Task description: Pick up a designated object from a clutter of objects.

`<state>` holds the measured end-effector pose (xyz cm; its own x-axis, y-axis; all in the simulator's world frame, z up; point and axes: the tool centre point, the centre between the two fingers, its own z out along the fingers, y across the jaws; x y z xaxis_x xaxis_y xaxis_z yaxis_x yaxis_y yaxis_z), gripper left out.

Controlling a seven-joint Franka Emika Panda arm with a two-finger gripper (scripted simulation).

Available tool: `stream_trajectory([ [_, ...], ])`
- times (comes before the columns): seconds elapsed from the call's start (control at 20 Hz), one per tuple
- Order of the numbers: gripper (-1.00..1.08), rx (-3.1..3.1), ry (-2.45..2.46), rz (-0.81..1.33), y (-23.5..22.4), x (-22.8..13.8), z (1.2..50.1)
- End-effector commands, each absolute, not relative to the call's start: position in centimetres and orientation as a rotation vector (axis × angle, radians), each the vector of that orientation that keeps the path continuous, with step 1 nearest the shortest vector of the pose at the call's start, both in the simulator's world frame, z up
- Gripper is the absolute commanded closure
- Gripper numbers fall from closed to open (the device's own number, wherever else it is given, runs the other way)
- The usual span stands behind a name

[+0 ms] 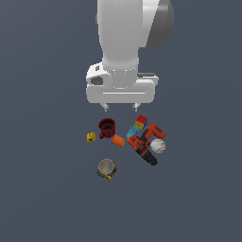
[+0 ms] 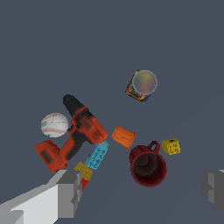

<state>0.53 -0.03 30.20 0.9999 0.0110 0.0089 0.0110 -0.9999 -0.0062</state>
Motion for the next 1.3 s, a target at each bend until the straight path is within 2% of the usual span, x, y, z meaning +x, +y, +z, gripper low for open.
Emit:
stream_trajectory([
  [0.0, -0.92, -3.133, 0.022, -0.012, -0.3, 0.6, 29.7],
  [0.45, -0.92, -3.100, 0.326, -0.006, -2.6, 0.8, 26.0],
  [1.25, -0.92, -2.856, 1.223, 0.012, -10.0, -0.8, 15.4],
])
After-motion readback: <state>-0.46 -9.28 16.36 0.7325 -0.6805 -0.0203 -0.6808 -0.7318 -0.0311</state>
